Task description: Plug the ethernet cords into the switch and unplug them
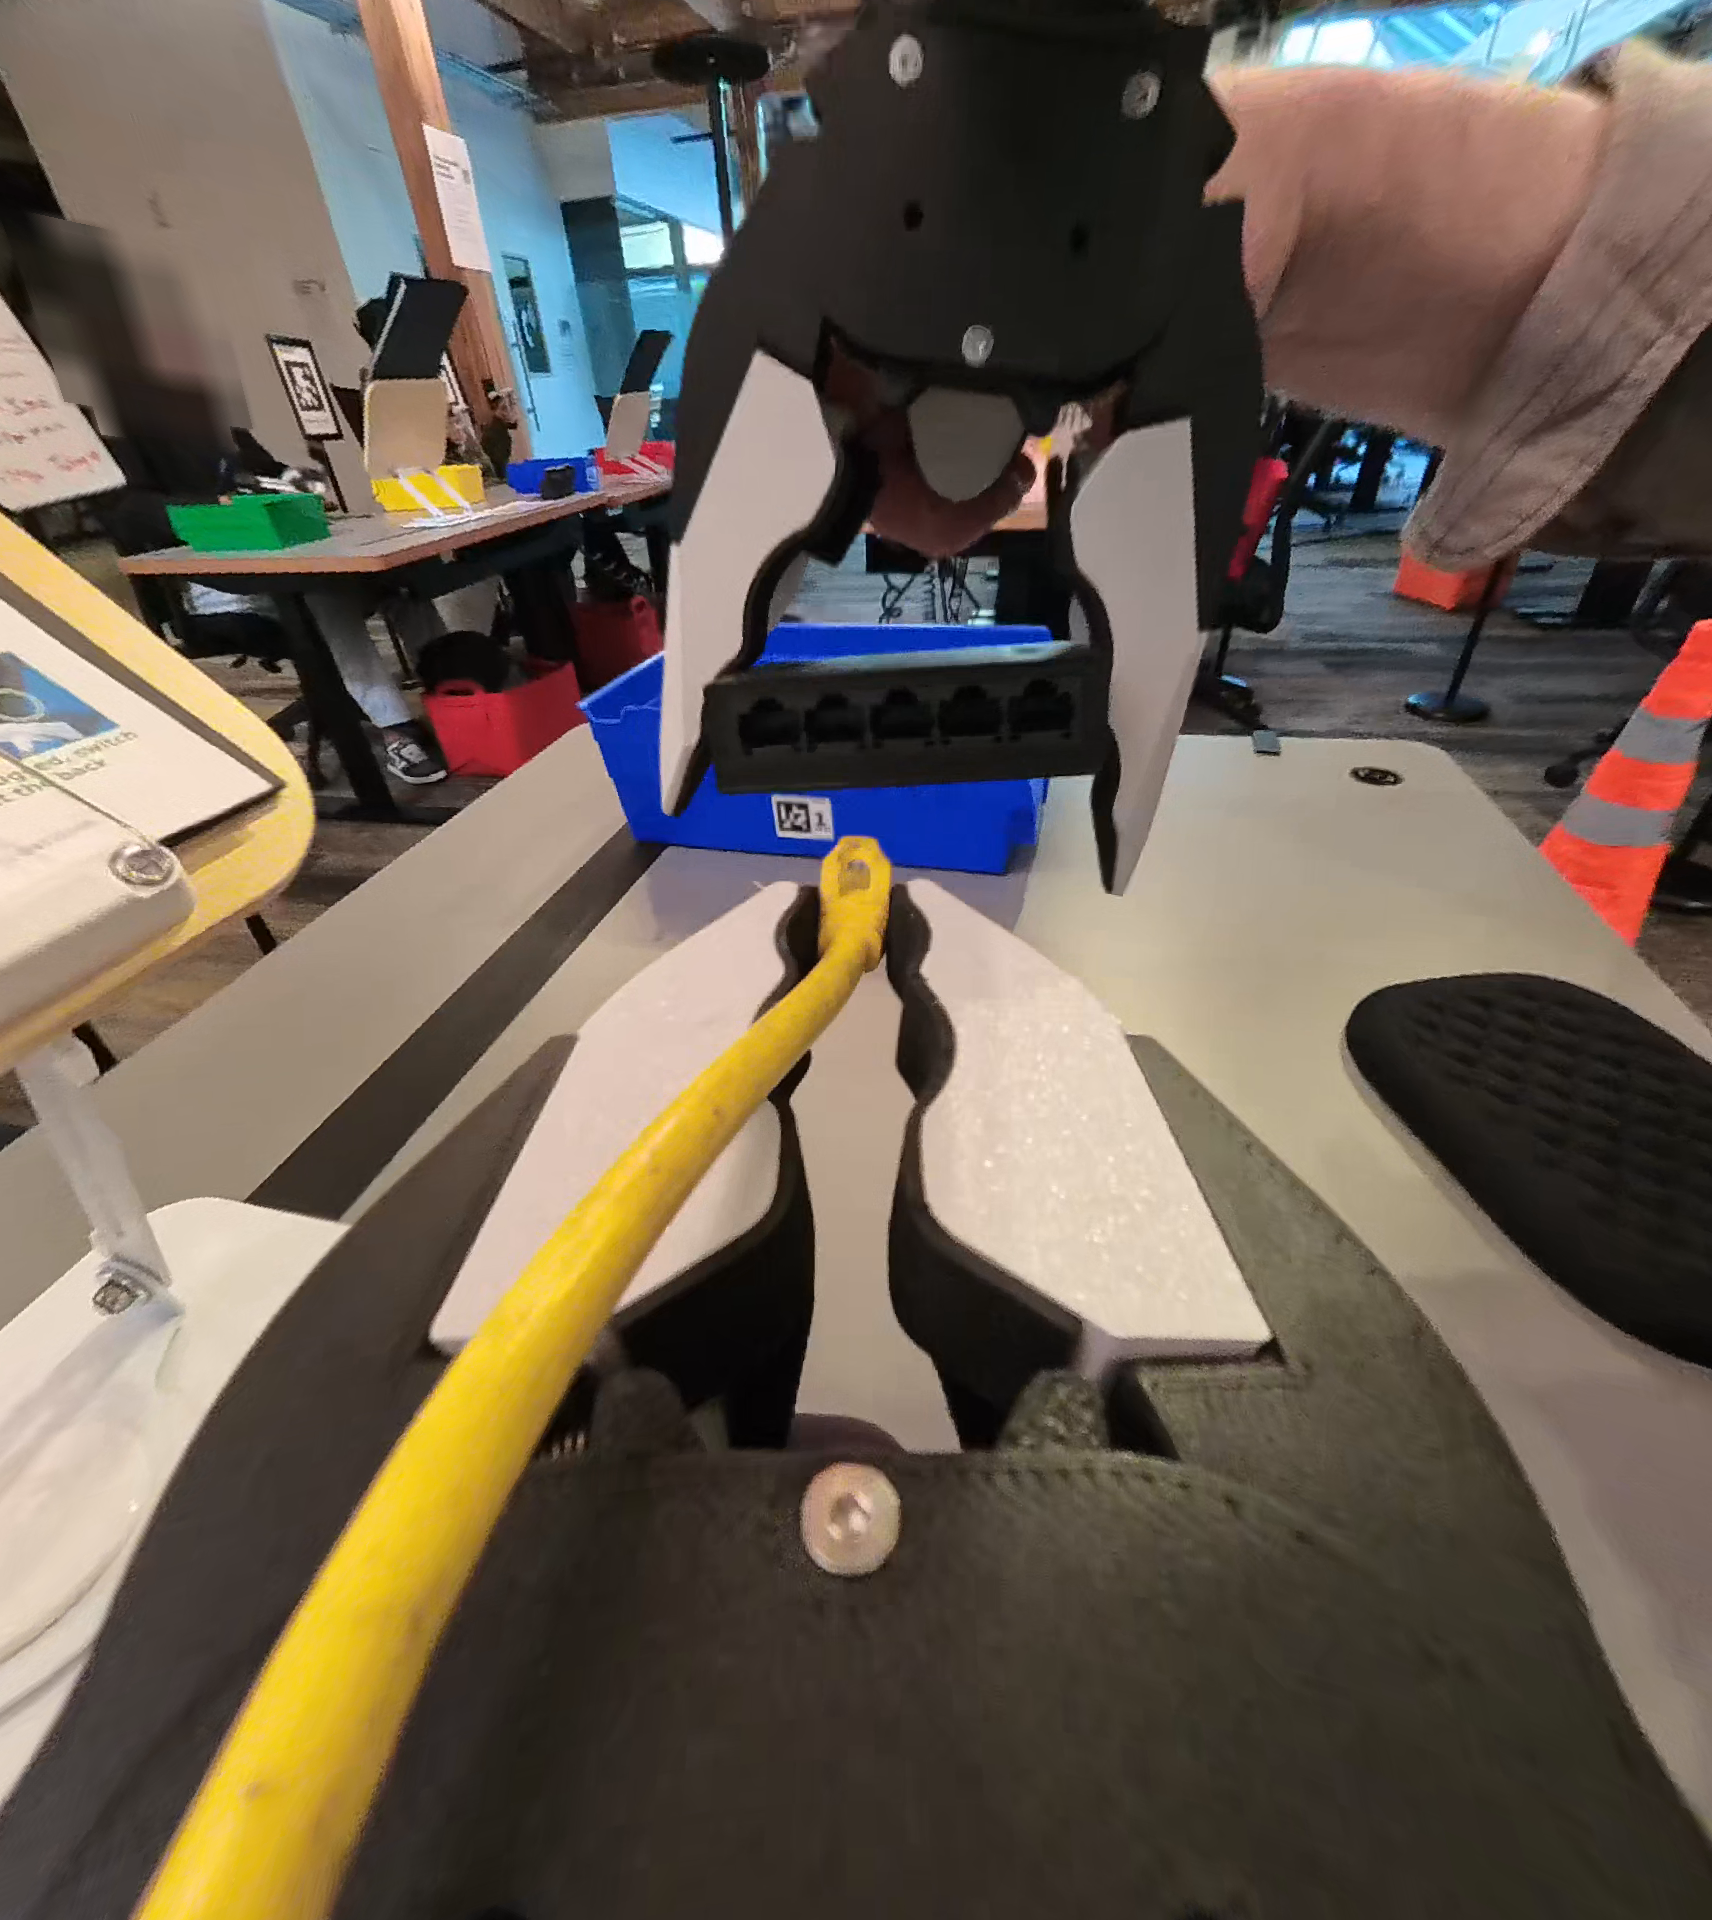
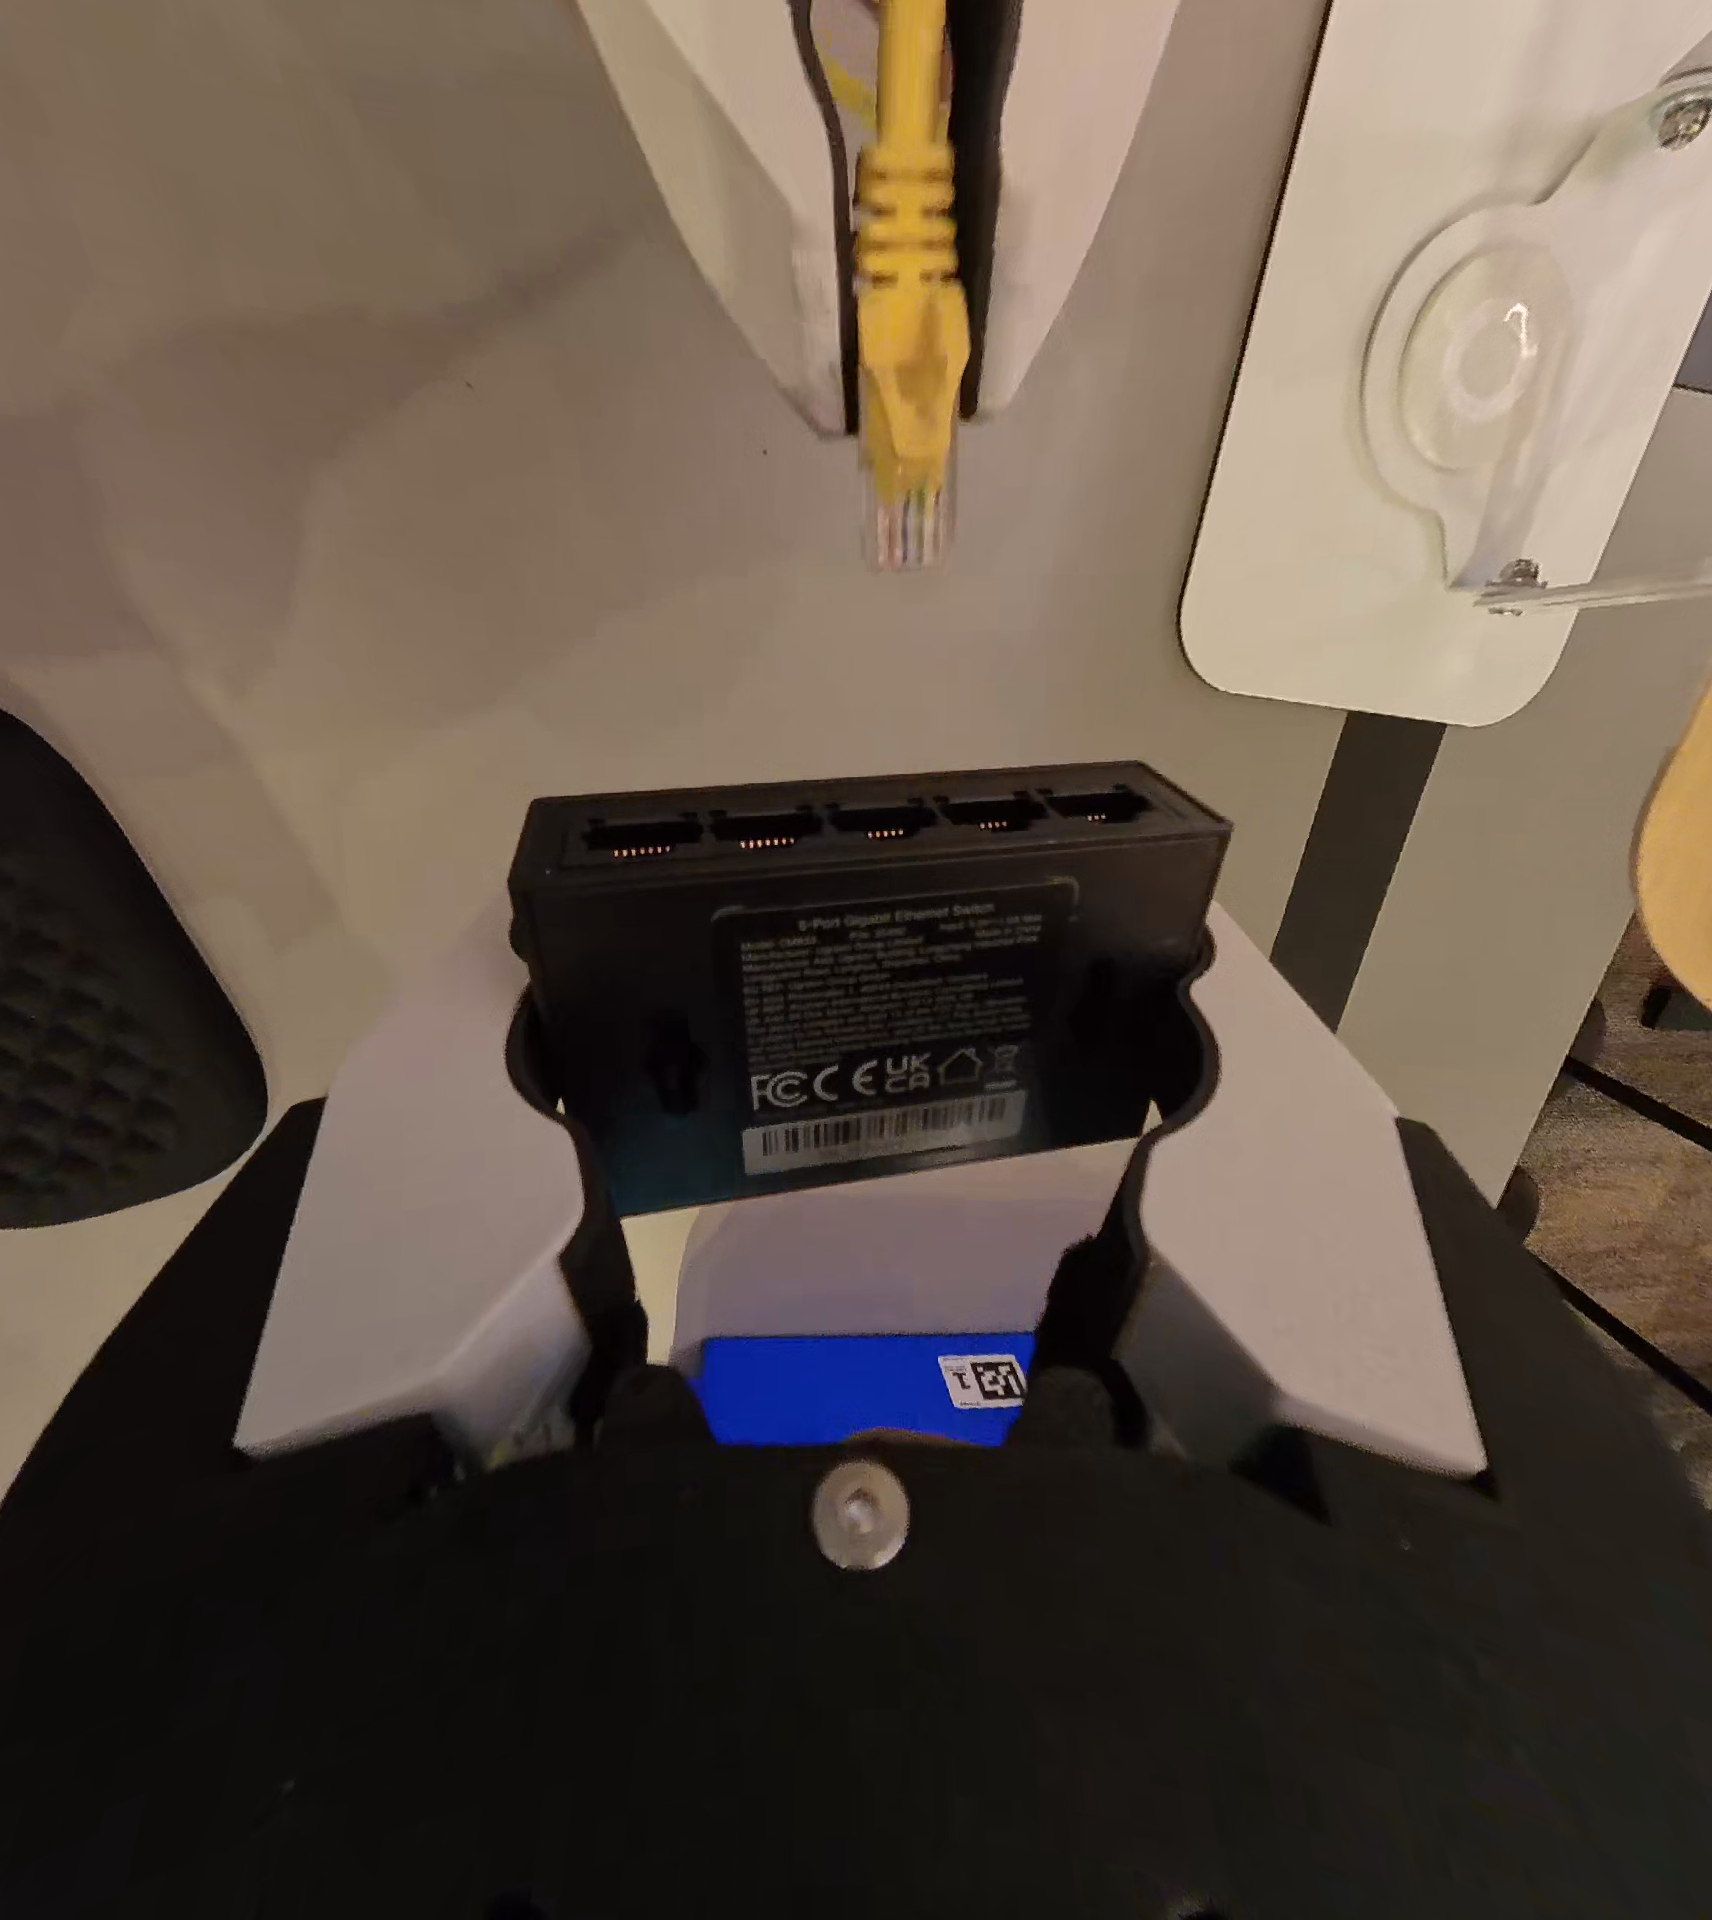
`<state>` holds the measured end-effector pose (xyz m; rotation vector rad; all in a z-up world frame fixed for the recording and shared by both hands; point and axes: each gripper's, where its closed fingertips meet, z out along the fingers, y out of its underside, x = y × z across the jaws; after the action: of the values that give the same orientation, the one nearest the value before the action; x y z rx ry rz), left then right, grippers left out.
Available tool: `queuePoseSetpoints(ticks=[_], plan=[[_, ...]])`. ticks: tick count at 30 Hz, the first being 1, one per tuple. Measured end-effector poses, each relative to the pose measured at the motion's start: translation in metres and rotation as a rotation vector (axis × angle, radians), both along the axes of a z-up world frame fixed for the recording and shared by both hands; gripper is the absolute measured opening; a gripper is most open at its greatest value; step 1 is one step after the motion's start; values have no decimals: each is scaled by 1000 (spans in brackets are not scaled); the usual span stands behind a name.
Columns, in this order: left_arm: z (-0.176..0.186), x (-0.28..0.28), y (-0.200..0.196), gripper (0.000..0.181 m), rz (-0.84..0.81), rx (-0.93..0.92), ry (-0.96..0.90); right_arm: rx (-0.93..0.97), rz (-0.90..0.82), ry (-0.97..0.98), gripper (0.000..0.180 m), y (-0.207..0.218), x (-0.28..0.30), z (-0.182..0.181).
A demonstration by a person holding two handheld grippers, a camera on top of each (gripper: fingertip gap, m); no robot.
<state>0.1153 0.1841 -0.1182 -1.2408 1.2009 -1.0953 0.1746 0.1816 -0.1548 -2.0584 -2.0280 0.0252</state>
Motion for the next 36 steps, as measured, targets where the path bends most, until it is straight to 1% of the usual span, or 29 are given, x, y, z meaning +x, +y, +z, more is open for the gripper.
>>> queuePoseSetpoints(ticks=[4, 8, 11, 15, 18, 21, 23, 26, 28, 30, 33, 35, 36], plan=[[13, -4, -2, 13, 5, -7, -29, -4, 4, -1, 114, 0, 2, 0], [22, -7, 1, 13, 48, -22, -25, -7, 10, 4, 114, 1, -1, -1], [20, -7, 10, 13, 142, -34, -3, 5, 19, 13, 114, 3, -6, -2], [7, -5, 21, 13, 256, -32, 53, 12, 19, -14, 114, 6, -6, -10], [-4, -4, 28, 13, 327, 24, 104, 14, 18, -38, 113, 8, -5, -17], [-6, 1, 23, 13, 306, 55, 99, 36, 39, -56, 114, 9, -6, -22], [-7, 5, 17, 13, 256, 42, 78, 32, 50, -46, 113, 7, -9, -25], [-1, 4, 15, 13, 232, 36, 64, 27, 57, -40, 114, 4, -11, -23], [9, 0, 13, 13, 203, 31, 37, 22, 57, -15, 114, 2, -16, -17], [20, -1, 2, 13, 120, 27, 10, 27, 65, 7, 114, 0, -20, -5], [37, -6, -12, 13, 38, 15, -4, 29, 87, 41, 114, -8, -26, 15], [49, -10, -17, 13, 30, 9, -27, 27, 101, 60, 114, -16, -28, 29], [55, -11, -23, 13, 1, -10, -40, 29, 107, 66, 114, -20, -28, 35]])
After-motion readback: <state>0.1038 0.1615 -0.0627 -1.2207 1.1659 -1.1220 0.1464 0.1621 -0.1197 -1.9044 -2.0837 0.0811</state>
